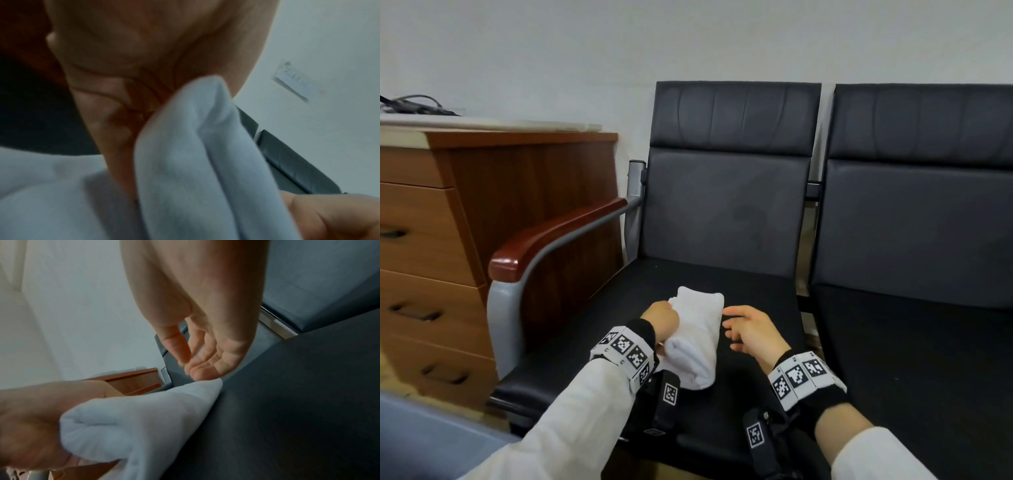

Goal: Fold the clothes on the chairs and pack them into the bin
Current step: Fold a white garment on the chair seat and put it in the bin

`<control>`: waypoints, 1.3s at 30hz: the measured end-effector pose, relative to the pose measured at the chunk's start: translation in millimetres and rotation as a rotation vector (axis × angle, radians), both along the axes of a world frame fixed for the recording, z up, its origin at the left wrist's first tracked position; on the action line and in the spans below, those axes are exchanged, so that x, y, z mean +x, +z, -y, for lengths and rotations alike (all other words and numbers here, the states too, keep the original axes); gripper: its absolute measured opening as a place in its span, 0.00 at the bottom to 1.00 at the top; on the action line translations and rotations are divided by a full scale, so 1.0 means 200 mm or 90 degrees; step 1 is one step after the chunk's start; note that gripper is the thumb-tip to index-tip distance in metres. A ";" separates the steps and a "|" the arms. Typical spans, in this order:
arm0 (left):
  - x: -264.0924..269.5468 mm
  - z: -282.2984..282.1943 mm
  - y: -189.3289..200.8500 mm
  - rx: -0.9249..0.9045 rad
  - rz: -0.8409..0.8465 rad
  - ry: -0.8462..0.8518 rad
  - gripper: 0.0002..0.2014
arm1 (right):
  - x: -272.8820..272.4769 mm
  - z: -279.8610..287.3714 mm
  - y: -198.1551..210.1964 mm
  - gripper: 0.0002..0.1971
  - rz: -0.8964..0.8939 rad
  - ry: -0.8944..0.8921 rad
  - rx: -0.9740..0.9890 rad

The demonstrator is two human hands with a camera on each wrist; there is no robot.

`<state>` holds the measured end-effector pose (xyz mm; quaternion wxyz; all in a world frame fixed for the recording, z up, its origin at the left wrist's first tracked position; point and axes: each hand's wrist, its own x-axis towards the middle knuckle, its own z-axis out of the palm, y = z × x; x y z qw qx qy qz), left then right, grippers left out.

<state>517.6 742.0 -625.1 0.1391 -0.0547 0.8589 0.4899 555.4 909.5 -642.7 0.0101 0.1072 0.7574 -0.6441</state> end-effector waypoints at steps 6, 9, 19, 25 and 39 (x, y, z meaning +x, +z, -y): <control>0.00 0.07 -0.09 -0.340 0.019 -0.027 0.19 | 0.04 0.06 -0.04 0.23 0.075 0.135 0.080; -0.03 0.09 -0.11 -0.333 0.011 0.002 0.21 | 0.05 0.08 -0.03 0.22 0.086 0.156 0.082; -0.06 0.10 -0.14 -0.166 -0.035 -0.076 0.24 | 0.03 0.07 -0.05 0.10 0.117 0.031 -0.064; -0.01 0.06 -0.11 0.276 0.027 -0.108 0.20 | 0.01 0.03 -0.08 0.14 0.124 -0.054 -0.210; 0.08 0.06 -0.10 0.272 0.211 -0.170 0.18 | -0.01 -0.06 -0.09 0.22 0.060 -0.183 -0.314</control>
